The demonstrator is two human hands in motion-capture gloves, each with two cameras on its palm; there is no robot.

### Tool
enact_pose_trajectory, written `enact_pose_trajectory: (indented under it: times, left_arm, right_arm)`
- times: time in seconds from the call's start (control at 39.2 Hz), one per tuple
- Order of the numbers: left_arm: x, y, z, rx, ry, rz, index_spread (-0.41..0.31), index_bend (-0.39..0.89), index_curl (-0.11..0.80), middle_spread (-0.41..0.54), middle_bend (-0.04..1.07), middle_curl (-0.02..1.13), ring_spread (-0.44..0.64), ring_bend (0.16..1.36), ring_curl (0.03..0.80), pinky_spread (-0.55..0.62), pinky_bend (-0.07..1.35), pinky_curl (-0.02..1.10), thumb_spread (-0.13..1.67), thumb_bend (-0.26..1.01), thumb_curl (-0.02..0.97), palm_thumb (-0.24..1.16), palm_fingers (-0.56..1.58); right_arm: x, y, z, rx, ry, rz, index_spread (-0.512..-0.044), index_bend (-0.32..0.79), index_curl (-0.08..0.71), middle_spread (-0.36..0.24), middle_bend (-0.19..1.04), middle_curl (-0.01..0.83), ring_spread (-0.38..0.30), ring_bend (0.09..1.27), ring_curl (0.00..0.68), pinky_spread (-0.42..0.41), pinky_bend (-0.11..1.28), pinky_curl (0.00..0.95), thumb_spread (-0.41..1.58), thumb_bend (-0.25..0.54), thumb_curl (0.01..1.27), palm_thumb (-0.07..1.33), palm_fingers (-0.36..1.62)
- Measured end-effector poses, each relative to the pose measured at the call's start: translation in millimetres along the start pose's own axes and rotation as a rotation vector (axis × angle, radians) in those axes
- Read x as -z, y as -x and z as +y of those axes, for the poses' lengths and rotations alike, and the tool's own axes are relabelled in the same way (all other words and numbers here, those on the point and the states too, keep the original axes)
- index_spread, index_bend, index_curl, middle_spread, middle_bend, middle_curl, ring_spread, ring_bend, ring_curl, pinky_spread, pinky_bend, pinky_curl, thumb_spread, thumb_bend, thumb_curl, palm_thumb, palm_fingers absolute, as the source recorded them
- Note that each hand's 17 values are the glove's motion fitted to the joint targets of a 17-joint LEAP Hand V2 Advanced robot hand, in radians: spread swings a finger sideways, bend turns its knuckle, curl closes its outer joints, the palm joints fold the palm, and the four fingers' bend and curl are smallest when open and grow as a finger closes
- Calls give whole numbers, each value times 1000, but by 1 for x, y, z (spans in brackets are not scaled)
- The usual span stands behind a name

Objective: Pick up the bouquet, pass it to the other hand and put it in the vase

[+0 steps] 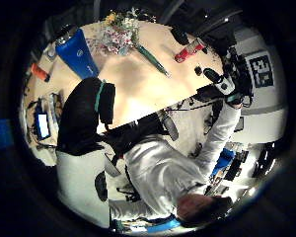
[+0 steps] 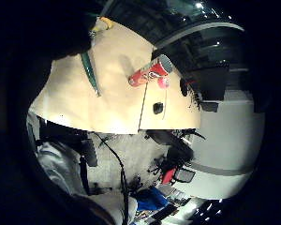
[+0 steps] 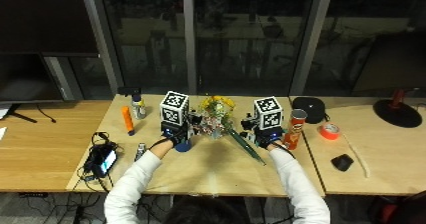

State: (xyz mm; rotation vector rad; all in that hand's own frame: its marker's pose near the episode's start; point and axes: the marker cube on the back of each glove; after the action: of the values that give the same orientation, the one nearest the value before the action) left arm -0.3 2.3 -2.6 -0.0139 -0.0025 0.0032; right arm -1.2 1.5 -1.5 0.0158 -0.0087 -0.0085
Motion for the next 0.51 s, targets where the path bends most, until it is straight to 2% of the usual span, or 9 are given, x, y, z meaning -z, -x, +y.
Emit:
enact_pose_trajectory:
  times: [0.03,0.1,0.2,0.33,0.51]
  left_arm:
    - [1,0,1,0,2,0,-9,289,78,116,194,42,179,317,43,188,246,50,436,232,81,363,366]
    - [6,0,6,-3,17,3,-7,289,123,158,185,87,254,338,84,254,247,93,635,244,113,401,346]
    - [6,-2,13,-13,40,9,-8,285,169,194,178,124,323,351,113,313,244,129,817,236,147,423,328]
    - [-2,-4,19,-33,58,18,-12,278,214,220,173,152,375,362,135,355,236,158,956,212,181,437,316]
    - [-20,-1,17,-34,60,76,-16,262,262,237,169,180,409,371,156,387,229,190,1060,171,219,451,306]
  right_arm:
    - [0,0,1,1,-3,-2,-185,85,16,0,268,71,9,388,75,87,372,81,439,183,56,284,469]
    - [2,1,6,12,-17,-22,-247,91,55,0,282,114,13,427,135,116,398,141,651,191,77,311,434]
    - [0,1,12,18,-21,-65,-298,97,81,0,295,156,16,454,178,141,414,186,849,186,102,329,404]
    - [-6,-6,11,4,-15,-105,-333,105,99,0,297,195,16,479,207,159,423,220,1004,168,128,339,393]
    - [-10,-12,5,-26,2,-123,-353,109,121,0,297,235,23,499,234,170,425,249,1124,137,157,351,382]
